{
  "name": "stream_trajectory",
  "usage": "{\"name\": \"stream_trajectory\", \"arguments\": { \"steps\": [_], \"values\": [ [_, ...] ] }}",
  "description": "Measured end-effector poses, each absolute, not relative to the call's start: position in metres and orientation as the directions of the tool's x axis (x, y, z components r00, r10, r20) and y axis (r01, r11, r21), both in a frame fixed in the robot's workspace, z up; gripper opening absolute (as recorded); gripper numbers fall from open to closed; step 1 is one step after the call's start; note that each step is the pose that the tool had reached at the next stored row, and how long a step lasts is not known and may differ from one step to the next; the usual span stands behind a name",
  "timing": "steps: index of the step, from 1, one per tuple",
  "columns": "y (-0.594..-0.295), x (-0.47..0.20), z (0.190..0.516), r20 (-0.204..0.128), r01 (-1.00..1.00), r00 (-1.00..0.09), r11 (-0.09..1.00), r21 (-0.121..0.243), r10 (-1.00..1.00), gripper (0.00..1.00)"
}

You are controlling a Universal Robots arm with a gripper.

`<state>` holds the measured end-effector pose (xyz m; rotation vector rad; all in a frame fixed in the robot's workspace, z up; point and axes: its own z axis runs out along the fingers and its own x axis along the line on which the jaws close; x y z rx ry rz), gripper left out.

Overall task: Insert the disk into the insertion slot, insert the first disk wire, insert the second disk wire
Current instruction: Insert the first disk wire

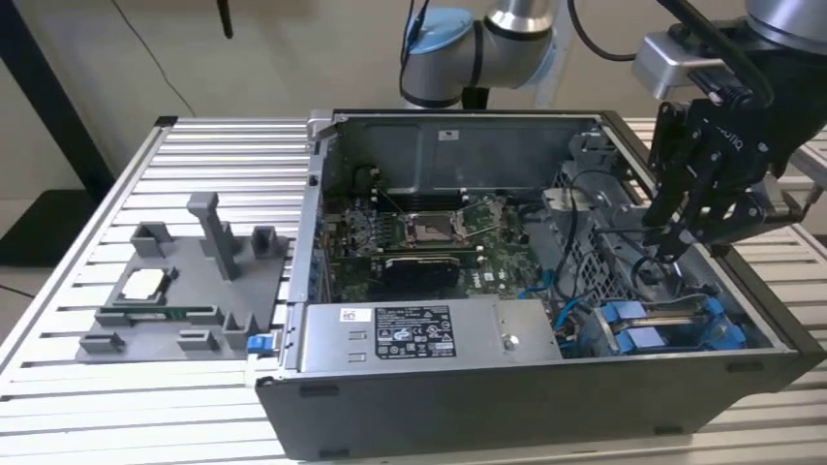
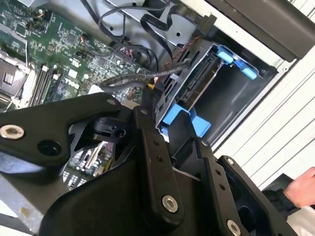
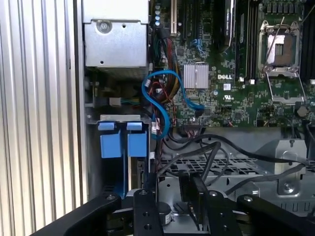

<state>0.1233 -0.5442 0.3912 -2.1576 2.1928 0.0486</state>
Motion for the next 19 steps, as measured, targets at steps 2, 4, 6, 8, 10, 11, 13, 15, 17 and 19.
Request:
{"name": "stream_trajectory", "arguments": {
  "steps": [2,4,6,8,10,11,13,15,17,19],
  "values": [
    [-0.5425,0.1233,0.3899,-0.073,-1.000,-0.015,0.017,-0.026,-0.997,0.40],
    [-0.5414,0.1234,0.3887,-0.077,-0.999,-0.015,0.017,-0.029,-0.997,0.40],
    [-0.5409,0.1233,0.3881,-0.080,-0.999,-0.015,0.017,-0.031,-0.997,0.40],
    [-0.5407,0.1233,0.3878,-0.084,-0.999,-0.015,0.017,-0.031,-0.996,0.38],
    [-0.5406,0.1233,0.3874,-0.089,-0.999,-0.015,0.018,-0.031,-0.996,0.32],
    [-0.5406,0.1233,0.3873,-0.090,-0.999,-0.015,0.018,-0.031,-0.996,0.25],
    [-0.5406,0.1233,0.3872,-0.090,-0.999,-0.015,0.018,-0.031,-0.996,0.25],
    [-0.5407,0.1233,0.3868,-0.089,-0.999,-0.015,0.018,-0.031,-0.996,0.23],
    [-0.5407,0.1235,0.3864,-0.088,-0.999,-0.015,0.018,-0.031,-0.996,0.19],
    [-0.5407,0.1241,0.3859,-0.087,-0.999,-0.015,0.017,-0.031,-0.996,0.19]
  ]
}}
